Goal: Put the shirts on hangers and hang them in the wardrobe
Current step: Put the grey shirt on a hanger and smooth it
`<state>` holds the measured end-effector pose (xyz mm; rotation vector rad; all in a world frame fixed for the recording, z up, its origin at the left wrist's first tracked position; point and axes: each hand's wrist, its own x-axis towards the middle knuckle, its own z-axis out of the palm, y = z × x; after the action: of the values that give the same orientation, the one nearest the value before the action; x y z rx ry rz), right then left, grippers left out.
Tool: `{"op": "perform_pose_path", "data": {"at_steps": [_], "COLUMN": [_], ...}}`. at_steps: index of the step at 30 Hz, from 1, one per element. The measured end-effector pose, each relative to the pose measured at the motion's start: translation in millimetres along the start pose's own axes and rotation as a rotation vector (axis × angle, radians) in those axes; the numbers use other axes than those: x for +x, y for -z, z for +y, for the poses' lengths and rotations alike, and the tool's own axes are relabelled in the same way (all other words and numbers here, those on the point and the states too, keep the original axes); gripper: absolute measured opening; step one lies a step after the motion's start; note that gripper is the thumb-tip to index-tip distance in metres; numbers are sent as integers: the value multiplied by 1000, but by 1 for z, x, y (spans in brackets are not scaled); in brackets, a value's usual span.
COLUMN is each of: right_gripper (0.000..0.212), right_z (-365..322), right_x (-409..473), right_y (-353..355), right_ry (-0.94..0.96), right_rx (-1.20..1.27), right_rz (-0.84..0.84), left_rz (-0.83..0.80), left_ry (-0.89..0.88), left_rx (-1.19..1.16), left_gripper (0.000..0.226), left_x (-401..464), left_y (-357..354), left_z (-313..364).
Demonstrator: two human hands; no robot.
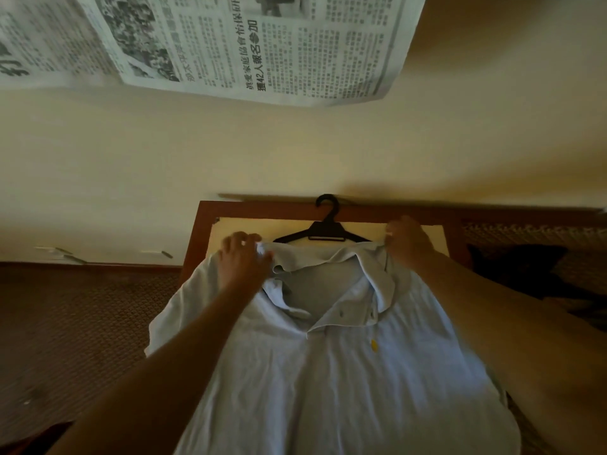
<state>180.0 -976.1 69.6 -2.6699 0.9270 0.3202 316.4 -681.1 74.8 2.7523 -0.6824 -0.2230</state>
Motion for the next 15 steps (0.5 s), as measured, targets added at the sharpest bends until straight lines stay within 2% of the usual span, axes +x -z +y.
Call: {"op": "perform_pose_path", "data": {"at_steps": [2, 5, 9, 15], "right_gripper": [24, 21, 26, 30], "right_z": [-20, -48, -69, -69], "right_x": [6, 12, 16, 21], "right_y": [-3, -9, -18, -13], "right_ry": [75, 127, 139, 128], "right_rx": [46, 70, -6, -21], "right_rz": [-5, -41, -55, -94], "left_rz": [-79, -174, -185, -193], "left_ry": [-44, 3, 127, 156], "left_rx": [5, 28, -102, -217], "left_gripper": [53, 60, 49, 37], "left_x": [-18, -32, -33, -20], "left_y": [-14, -31, -36, -32], "left_z": [20, 31, 34, 33]}}
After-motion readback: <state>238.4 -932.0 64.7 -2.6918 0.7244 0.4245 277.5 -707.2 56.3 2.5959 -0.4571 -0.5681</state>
